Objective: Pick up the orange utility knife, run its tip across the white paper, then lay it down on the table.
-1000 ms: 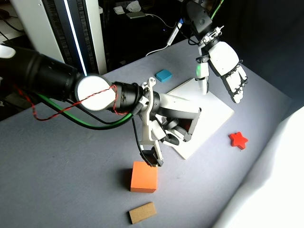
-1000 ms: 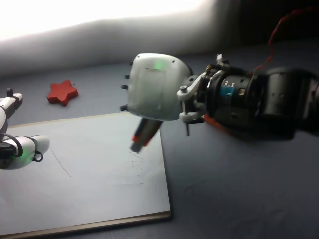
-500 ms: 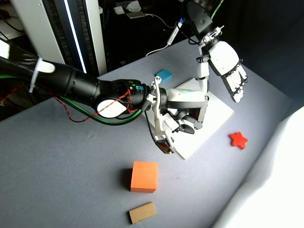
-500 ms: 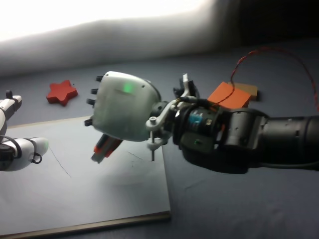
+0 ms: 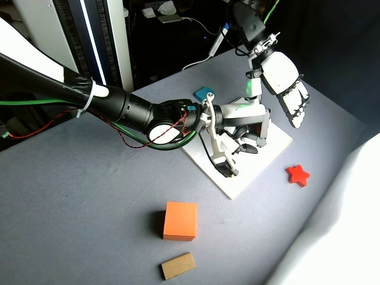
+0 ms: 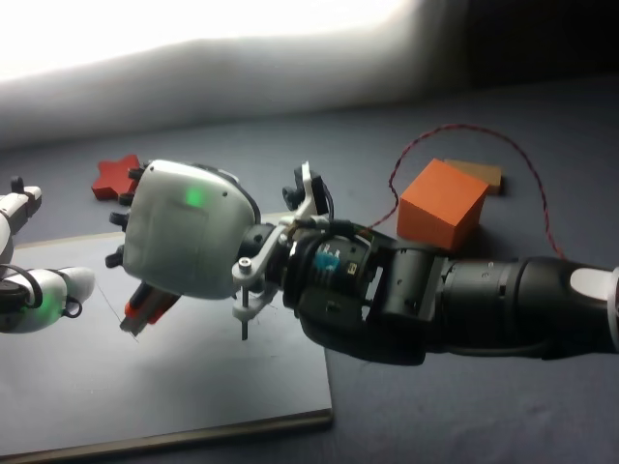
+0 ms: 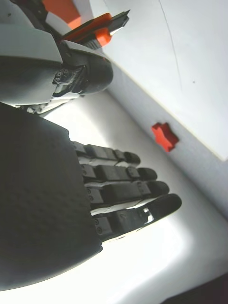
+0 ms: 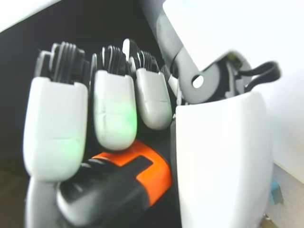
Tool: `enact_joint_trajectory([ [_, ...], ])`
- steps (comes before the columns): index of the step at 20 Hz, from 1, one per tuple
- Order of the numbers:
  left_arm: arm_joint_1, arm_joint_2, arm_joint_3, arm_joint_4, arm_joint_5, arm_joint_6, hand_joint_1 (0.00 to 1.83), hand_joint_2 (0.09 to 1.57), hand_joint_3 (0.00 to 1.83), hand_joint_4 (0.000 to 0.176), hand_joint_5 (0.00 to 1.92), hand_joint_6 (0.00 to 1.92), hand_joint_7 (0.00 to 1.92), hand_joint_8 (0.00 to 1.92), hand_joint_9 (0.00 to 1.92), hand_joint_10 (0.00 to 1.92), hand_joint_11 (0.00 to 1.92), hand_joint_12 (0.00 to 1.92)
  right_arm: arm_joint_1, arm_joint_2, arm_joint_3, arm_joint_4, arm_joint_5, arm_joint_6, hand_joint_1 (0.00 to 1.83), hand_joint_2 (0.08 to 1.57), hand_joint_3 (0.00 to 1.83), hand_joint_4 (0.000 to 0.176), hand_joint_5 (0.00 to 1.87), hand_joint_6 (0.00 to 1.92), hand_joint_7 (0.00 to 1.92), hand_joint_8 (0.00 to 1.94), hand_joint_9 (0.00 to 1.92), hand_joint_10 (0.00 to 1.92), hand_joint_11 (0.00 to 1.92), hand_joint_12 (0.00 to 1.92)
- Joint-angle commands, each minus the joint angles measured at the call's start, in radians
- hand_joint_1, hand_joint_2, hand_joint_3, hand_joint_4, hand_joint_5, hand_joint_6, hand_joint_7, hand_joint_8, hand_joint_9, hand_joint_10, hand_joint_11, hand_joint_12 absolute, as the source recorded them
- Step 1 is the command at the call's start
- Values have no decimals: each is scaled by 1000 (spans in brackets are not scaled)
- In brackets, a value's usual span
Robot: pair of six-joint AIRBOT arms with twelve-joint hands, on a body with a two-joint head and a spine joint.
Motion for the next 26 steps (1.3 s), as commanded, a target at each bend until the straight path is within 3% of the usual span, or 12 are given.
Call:
enact_joint_trajectory([
  [1,-8,3,10,56,-85,4,216,1268,0,48,64,1,154,0,213,1,0,939,3,-6,1,-16,123,-14,1443,1099,471,176,1423,1921,1663,1941,1766,1921,1836,1921],
  [8,-16,-6,29,55,-85,9,209,1272,1,49,58,1,149,1,209,1,0,943,-20,-35,12,-52,151,-3,1451,1097,462,176,1397,1921,1657,1941,1758,1921,1828,1921],
  [15,-5,-5,53,30,-85,10,204,1272,1,50,52,0,156,0,208,0,0,943,-54,-33,40,-172,196,49,1463,1090,466,176,1438,1921,1671,1941,1773,1921,1846,1921],
  [26,-10,-2,72,27,-85,8,217,1267,0,53,62,9,169,9,221,8,0,941,-85,50,41,-213,263,87,1445,1096,457,176,1416,1921,1653,1941,1755,1921,1832,1921],
])
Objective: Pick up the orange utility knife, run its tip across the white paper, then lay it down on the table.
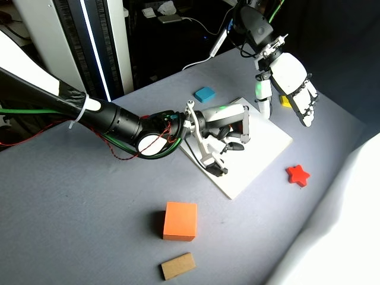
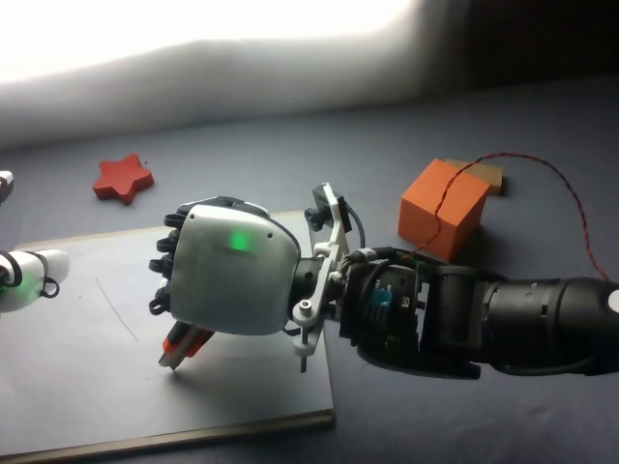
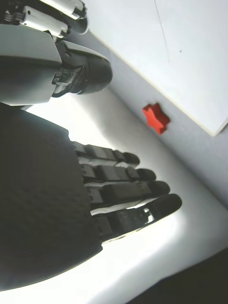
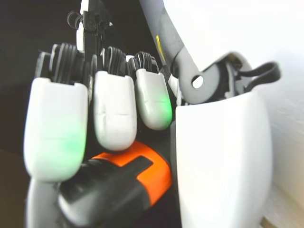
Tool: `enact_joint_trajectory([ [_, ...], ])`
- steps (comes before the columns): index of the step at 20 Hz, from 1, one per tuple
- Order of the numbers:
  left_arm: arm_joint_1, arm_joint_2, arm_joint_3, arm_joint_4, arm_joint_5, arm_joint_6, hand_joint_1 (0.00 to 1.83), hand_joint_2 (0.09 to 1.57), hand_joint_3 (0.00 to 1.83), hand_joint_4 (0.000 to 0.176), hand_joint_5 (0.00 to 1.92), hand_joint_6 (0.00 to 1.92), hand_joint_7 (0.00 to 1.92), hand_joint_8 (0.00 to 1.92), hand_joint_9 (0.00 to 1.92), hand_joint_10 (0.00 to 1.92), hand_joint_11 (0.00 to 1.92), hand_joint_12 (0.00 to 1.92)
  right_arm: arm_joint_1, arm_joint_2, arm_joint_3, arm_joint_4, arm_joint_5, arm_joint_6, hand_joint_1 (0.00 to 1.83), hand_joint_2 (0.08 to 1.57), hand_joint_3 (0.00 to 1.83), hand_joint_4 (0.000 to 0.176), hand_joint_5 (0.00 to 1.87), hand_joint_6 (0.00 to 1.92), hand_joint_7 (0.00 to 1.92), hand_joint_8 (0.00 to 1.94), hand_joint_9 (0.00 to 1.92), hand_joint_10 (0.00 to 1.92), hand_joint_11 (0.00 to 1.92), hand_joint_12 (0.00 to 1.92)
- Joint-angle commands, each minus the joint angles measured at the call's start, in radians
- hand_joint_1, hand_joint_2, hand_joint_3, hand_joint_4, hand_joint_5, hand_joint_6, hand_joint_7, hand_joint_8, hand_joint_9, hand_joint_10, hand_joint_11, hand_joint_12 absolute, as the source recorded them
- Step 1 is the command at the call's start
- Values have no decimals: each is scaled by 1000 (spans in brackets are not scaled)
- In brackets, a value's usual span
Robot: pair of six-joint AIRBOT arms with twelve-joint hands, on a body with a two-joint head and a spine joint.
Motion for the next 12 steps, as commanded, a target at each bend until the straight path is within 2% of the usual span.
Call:
enact_joint_trajectory([
  [1,-8,7,5,52,-86,1,217,1267,0,53,62,9,169,9,221,8,0,941,0,12,1,14,95,-24,1445,1096,457,176,1416,1921,1653,1941,1755,1921,1832,1921],
  [2,-8,7,5,52,-86,0,190,1273,0,49,55,3,159,2,214,4,0,980,4,15,1,15,102,-19,1455,1093,454,176,1423,1921,1656,1941,1761,1921,1829,1921],
  [7,-10,7,5,52,-86,0,210,1272,0,50,52,3,152,2,209,2,0,953,43,34,-9,113,123,15,1455,1102,453,176,1436,1921,1662,1941,1758,1921,1824,1921],
  [9,-9,7,4,52,-86,0,182,1280,3,47,41,0,152,1,206,0,0,962,66,72,-73,230,74,18,1465,1091,443,176,1428,1921,1656,1941,1754,1921,1824,1921],
  [12,-9,7,3,52,-86,0,202,1273,0,47,54,5,163,4,214,3,0,970,95,178,-240,462,-86,14,1462,1094,454,176,1431,1921,1672,1941,1770,1921,1842,1921],
])
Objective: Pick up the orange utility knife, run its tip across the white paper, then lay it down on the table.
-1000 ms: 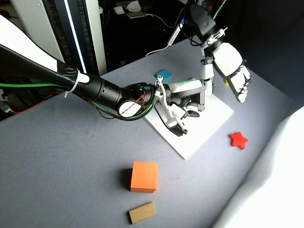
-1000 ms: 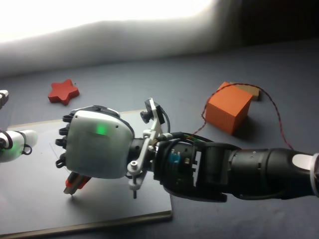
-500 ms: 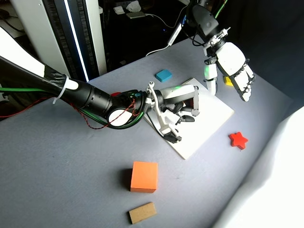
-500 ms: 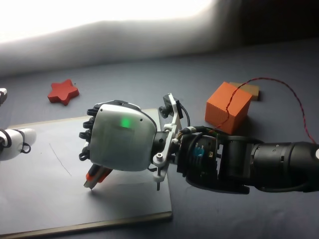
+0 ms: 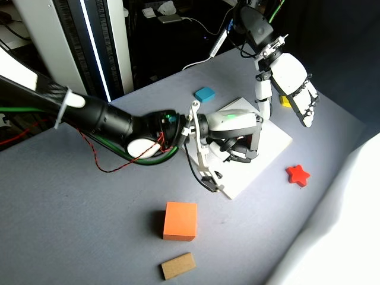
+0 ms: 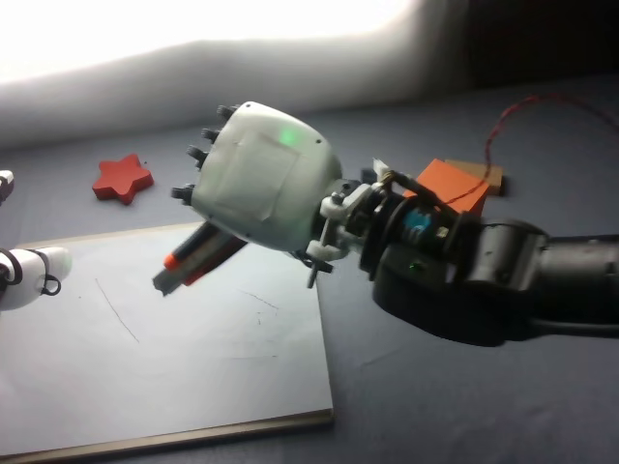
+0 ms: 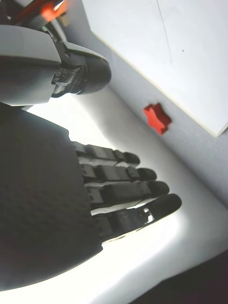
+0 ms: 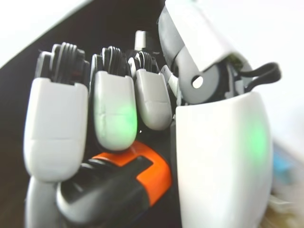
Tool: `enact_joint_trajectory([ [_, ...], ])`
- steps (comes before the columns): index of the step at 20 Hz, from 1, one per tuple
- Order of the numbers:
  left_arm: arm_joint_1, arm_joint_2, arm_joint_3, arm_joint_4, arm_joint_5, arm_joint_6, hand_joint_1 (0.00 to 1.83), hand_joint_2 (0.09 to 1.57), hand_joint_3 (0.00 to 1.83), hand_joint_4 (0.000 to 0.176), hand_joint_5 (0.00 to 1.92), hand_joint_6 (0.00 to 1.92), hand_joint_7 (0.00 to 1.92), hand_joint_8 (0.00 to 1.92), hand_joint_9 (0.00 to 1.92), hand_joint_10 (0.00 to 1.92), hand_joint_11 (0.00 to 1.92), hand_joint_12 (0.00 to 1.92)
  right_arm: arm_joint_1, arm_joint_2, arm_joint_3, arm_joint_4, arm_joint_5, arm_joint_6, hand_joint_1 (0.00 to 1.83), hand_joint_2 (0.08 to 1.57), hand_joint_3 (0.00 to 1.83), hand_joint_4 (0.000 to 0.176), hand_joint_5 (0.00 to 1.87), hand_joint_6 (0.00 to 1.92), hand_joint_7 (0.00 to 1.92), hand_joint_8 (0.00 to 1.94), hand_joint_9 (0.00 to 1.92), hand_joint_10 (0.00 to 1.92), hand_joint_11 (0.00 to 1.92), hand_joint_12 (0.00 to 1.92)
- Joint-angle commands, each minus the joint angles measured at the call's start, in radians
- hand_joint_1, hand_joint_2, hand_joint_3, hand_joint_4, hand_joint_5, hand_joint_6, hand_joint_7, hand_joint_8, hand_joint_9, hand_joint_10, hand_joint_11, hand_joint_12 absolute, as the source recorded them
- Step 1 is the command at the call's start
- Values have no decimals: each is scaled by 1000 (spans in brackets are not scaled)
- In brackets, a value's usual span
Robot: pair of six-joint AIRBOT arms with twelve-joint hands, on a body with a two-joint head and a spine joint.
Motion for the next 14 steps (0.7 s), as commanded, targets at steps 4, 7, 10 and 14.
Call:
enact_joint_trajectory([
  [4,-32,-5,-12,53,-14,63,190,1278,1,47,54,2,153,0,204,0,0,936,68,247,-256,287,-301,18,1456,1095,454,176,1401,1921,1646,1941,1757,1921,1827,1921],
  [7,-59,-12,-25,54,42,106,203,1276,0,45,66,4,177,4,221,5,0,954,96,312,-303,335,-456,32,1462,1097,456,176,1420,1921,1666,1941,1772,1921,1844,1921],
  [10,-79,-27,-51,64,65,116,213,1275,0,49,65,2,165,1,216,1,0,917,82,337,-301,335,-532,26,1457,1103,460,176,1408,1921,1656,1941,1762,1921,1835,1921],
  [14,-98,-44,-82,72,73,119,204,1277,0,47,60,1,165,1,211,1,0,940,35,342,-278,335,-584,-4,1455,1097,462,176,1396,1921,1637,1941,1750,1921,1820,1921],
])
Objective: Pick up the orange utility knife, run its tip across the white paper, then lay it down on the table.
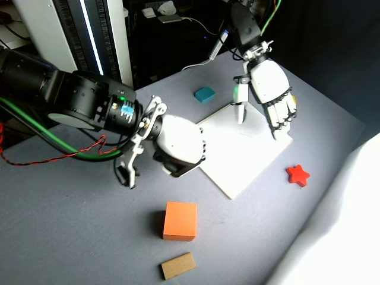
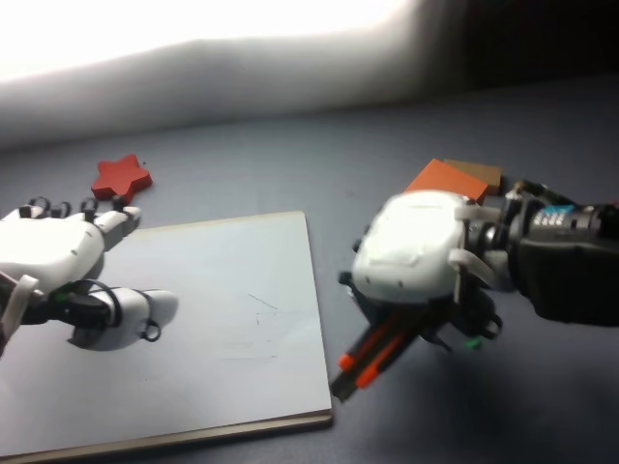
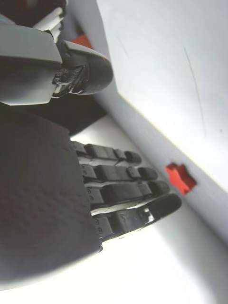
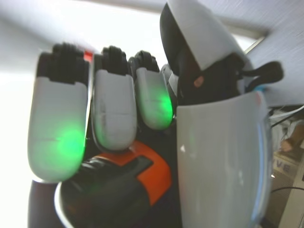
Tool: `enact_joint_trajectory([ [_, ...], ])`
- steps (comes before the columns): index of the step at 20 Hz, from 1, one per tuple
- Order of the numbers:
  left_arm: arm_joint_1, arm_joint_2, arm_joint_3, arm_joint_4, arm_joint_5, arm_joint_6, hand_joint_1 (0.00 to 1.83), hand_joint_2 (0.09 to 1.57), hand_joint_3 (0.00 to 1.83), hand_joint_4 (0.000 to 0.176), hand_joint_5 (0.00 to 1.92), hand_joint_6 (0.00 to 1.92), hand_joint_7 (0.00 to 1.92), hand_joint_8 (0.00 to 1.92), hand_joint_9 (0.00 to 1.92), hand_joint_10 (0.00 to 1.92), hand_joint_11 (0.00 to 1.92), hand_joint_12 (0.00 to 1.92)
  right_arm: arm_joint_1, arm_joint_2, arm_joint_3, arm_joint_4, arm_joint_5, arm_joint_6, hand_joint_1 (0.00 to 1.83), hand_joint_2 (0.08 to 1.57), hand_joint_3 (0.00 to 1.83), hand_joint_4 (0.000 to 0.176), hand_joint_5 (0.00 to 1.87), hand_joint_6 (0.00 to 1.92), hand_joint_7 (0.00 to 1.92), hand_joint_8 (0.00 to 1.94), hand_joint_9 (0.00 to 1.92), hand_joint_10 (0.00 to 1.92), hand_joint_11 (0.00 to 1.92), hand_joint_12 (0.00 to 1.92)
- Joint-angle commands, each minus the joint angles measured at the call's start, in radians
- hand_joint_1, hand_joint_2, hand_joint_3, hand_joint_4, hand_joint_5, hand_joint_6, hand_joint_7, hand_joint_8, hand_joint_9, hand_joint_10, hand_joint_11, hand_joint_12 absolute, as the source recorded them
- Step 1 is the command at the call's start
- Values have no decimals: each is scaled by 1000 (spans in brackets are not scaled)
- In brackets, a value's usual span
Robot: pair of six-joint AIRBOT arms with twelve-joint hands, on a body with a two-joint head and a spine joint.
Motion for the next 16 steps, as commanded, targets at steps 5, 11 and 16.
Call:
enact_joint_trajectory([
  [5,-22,-9,-8,80,-54,8,219,1274,0,46,69,3,172,3,235,10,0,965,-28,2,30,-1,85,-9,1474,1059,521,176,1312,1921,1530,1941,1674,1921,1765,1921],
  [11,-26,-27,-11,98,-40,8,191,1281,2,49,50,0,165,1,230,3,0,986,-46,18,32,-2,76,-11,1089,1092,634,0,450,1789,700,1833,771,1921,863,1921],
  [16,-25,-27,-5,98,-40,8,219,1273,0,49,75,5,190,4,260,10,0,1021,-28,70,-8,-2,66,-9,905,1305,0,0,81,1016,163,1031,84,1559,117,1921],
])
